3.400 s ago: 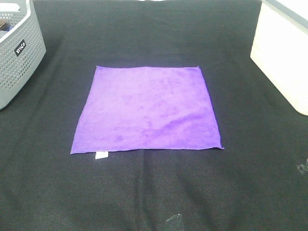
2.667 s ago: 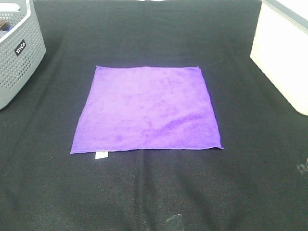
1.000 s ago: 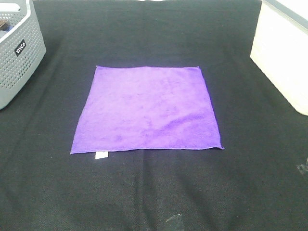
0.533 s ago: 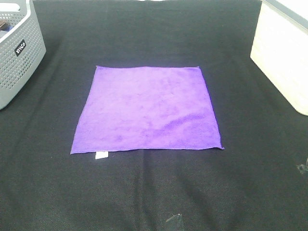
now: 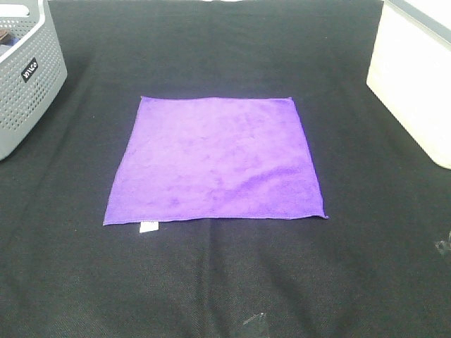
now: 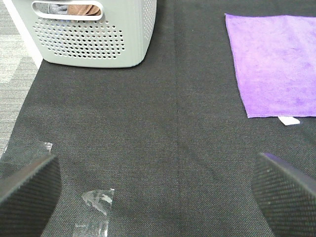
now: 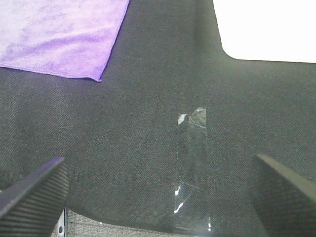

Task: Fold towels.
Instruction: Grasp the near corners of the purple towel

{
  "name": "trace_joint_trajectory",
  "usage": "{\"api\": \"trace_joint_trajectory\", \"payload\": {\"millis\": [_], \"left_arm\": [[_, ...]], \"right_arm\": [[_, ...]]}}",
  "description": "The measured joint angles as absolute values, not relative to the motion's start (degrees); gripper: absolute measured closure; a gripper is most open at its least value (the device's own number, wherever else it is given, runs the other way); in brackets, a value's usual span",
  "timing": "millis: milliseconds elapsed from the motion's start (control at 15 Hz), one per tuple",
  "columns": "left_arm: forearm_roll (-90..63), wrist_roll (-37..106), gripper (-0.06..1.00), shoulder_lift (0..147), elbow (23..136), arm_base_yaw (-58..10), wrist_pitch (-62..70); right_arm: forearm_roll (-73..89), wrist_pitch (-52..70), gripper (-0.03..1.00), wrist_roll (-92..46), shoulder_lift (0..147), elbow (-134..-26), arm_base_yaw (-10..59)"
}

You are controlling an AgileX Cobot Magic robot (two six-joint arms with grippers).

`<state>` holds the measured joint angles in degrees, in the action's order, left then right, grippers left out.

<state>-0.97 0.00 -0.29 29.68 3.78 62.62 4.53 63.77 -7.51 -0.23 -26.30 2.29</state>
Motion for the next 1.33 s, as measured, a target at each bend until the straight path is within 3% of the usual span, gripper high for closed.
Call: {"api": "trace_joint_trajectory", "payload": {"millis": [133,267,400,600,733,867,1000,1133,1333], "left_arm": [[-0.97,0.0,-0.05,0.69,30.83,3.78,63.66],[0.57,-1.55,-0.05,11.57,39.53,3.78,69.33],[2.75,-2.75,-0.05,29.97,48.99,3.78,69.61],[1.26,1.83,-0.05,47.56,52.48,3.78,69.33],[-8.54,7.79,-0.05,61.08,54.14,3.78,66.46],[-20.51,14.21,-0.05,72.19,55.23,3.78,61.65],[-27.73,19.02,-0.04,80.1,56.61,3.78,57.24],[-30.25,20.51,-0.04,84.8,57.18,3.78,52.77],[-30.65,20.74,-0.04,87.09,57.24,3.78,50.59]], "right_arm": [[6.59,64.11,0.03,-7.51,0.46,-27.33,2.29],[7.85,66.86,0.03,-7.51,11.86,-32.77,2.29],[7.96,68.7,0.03,-7.51,31.57,-42.0,2.29],[10.89,64.29,0.03,-9.0,51.68,-49.62,2.29],[17.65,58.73,0.03,-17.88,64.4,-53.51,2.29],[27.33,54.95,0.03,-24.64,71.68,-54.09,1.6],[36.96,54.89,0.03,-30.31,78.32,-54.09,-3.44],[42.86,54.95,0.03,-34.26,84.05,-54.09,-9.22],[43.03,55.0,0.03,-34.95,86.8,-54.14,-10.31]]}}
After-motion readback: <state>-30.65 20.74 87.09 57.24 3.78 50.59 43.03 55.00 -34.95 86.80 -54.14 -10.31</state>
